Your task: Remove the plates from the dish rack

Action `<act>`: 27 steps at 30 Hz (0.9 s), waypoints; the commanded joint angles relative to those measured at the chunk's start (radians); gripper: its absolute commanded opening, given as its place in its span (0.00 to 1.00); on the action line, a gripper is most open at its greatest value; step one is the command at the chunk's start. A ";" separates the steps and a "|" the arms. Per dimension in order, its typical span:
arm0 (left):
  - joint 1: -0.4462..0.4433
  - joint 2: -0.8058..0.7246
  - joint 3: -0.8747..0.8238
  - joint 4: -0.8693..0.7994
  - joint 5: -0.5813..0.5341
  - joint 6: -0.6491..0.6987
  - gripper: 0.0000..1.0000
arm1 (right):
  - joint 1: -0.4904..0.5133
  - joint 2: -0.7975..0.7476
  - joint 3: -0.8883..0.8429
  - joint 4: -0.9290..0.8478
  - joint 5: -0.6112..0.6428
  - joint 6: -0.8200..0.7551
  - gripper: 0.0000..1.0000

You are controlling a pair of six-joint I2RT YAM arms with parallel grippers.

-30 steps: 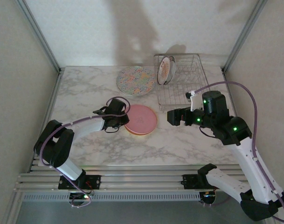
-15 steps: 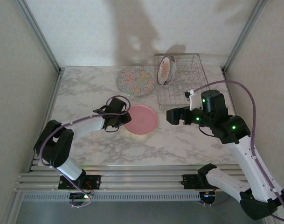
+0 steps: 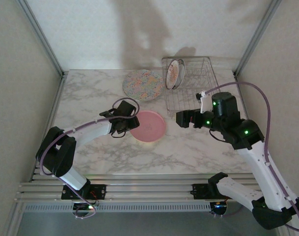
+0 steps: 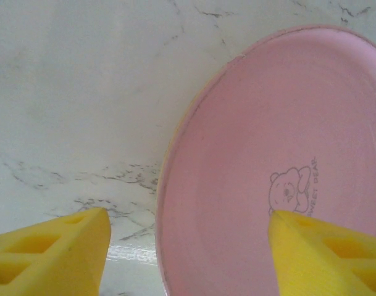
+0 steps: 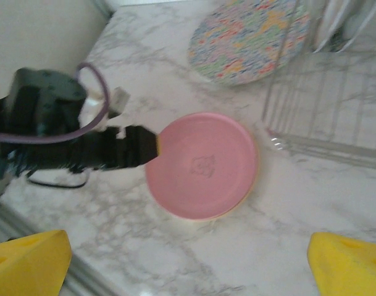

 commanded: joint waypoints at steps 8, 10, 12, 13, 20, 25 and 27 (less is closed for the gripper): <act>-0.048 -0.094 0.096 -0.100 -0.134 0.008 0.75 | -0.130 0.282 0.198 0.074 0.327 0.009 0.70; -0.059 -0.137 0.110 -0.088 -0.132 -0.001 0.75 | -0.174 0.361 0.222 0.133 0.293 0.000 0.68; -0.066 -0.186 0.117 -0.058 -0.111 -0.003 0.75 | -0.208 0.439 0.248 0.180 0.253 -0.007 0.65; -0.068 -0.213 0.119 -0.044 -0.101 -0.008 0.75 | -0.224 0.478 0.266 0.200 0.233 -0.012 0.64; -0.073 -0.406 0.088 0.085 0.027 -0.043 0.74 | -0.286 0.705 0.373 0.324 0.130 -0.050 0.59; -0.075 -0.543 0.054 0.139 0.056 -0.073 0.74 | -0.298 0.871 0.462 0.354 0.112 -0.074 0.55; -0.075 -0.590 0.043 0.134 0.048 -0.084 0.75 | -0.299 0.925 0.493 0.356 0.114 -0.084 0.55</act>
